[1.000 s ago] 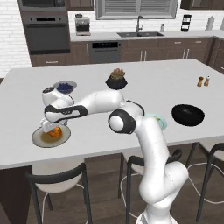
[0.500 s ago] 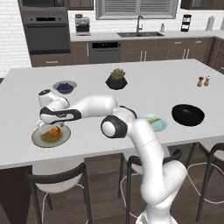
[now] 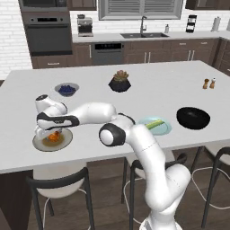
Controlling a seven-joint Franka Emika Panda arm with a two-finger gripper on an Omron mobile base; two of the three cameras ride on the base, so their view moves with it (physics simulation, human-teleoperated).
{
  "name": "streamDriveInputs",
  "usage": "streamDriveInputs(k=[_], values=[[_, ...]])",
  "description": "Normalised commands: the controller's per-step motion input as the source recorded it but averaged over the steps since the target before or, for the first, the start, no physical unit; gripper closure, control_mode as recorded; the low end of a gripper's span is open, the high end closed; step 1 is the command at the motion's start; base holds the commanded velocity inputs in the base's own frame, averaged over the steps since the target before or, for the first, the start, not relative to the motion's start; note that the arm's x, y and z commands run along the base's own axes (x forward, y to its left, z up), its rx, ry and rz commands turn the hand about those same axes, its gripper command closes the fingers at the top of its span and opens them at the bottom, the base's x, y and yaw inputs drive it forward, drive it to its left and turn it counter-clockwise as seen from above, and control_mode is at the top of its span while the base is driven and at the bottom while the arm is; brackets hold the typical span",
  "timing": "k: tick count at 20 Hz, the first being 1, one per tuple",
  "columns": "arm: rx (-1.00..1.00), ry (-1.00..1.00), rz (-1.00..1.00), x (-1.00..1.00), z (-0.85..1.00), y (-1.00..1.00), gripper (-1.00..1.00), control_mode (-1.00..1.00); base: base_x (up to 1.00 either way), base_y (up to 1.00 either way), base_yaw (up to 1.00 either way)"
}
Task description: Pick the chicken drumstick and corn from their plates and place them in the bowl. Then put the bowl in the fridge.
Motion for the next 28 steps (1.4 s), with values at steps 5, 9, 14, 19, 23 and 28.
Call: streamDriveInputs(k=[5, 9, 14, 19, 23, 28], values=[[0.0, 0.0, 0.0, 0.0, -0.18, 0.0, 1.0, -1.0, 0.0, 0.0, 0.0], [0.0, 0.0, 0.0, -0.14, -0.01, 0.0, 1.0, -1.0, 0.0, 0.0, 0.0], [0.05, -0.1, -0.1, -0.61, 0.51, -0.75, 1.0, -1.0, 0.0, 0.0, 0.0], [0.19, -0.03, -0.15, -0.83, 0.63, -1.0, 1.0, -1.0, 0.0, 0.0, 0.0], [0.24, 0.0, -0.21, -0.43, 0.55, -1.0, 1.0, -1.0, 0.0, 0.0, 0.0], [0.22, 0.01, -0.2, -0.25, 0.49, -1.0, 1.0, -1.0, 0.0, 0.0, 0.0]])
